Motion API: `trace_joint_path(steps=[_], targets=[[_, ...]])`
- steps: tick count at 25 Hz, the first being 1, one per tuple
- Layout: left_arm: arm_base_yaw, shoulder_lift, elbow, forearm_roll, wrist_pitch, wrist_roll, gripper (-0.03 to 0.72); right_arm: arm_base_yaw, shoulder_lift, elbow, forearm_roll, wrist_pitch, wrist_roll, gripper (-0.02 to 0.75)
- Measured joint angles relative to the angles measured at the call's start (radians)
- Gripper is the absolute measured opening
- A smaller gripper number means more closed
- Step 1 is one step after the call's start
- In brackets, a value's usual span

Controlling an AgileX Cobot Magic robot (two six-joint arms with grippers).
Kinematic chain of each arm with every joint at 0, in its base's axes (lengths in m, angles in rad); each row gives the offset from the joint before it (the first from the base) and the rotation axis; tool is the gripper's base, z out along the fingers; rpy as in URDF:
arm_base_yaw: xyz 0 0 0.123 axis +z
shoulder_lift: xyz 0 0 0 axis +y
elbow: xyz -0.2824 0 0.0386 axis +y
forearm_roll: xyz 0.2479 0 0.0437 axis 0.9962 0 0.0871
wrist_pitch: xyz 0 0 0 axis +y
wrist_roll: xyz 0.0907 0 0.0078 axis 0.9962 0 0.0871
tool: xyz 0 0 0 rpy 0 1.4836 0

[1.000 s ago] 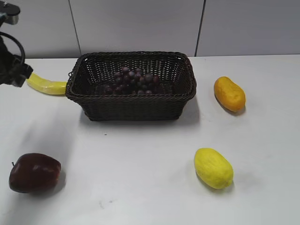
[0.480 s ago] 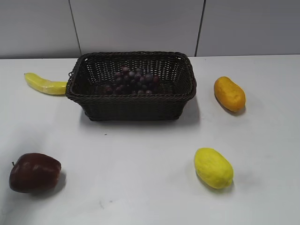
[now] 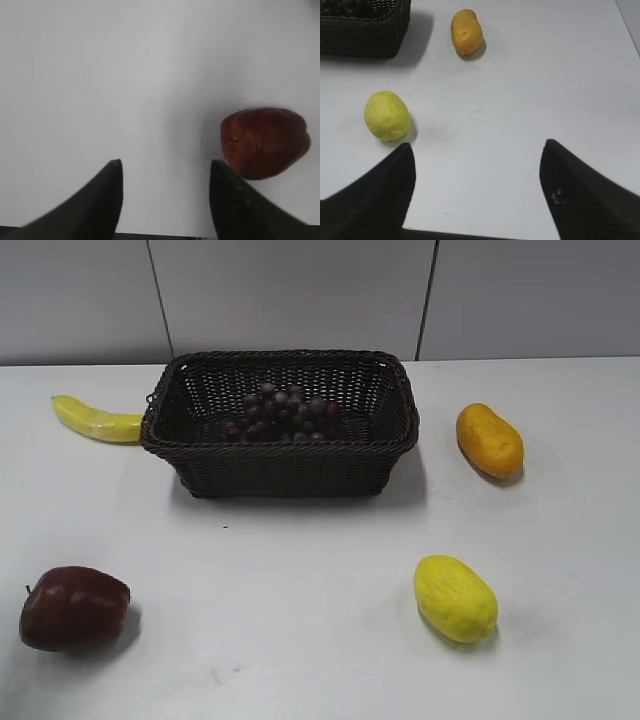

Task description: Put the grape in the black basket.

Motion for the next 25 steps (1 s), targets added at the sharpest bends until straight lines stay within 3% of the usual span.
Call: trace_joint_path(steps=[14,18,25], targets=[[0.000,-0.391,0.012,0.024,0.005,0.002,0.484,0.000,0.000,0.000,0.000,0.000,0.000,0.585],[0.000,-0.491,0.112,0.026,0.005,0.002,0.484,0.000,0.000,0.000,0.000,0.000,0.000,0.585],[0.000,-0.713,0.398,0.026,-0.004,0.003,0.482,0.000,0.000,0.000,0.000,0.000,0.000,0.585]])
